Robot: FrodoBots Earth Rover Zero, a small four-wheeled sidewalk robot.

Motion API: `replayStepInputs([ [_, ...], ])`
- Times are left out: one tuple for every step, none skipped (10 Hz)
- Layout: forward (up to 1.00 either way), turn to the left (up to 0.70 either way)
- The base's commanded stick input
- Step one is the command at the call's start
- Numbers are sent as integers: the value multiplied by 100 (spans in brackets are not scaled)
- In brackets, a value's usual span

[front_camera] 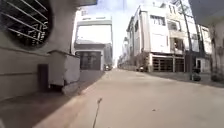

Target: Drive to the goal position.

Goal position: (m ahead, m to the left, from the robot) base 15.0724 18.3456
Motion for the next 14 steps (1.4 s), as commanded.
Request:
replayStepInputs([
  [100,0],
  [100,0],
  [100,0],
  [100,0],
  [100,0],
  [100,0],
  [100,0],
  [100,0],
  [100,0],
  [100,0],
  [100,0],
  [100,0],
  [100,0],
  [100,0],
])
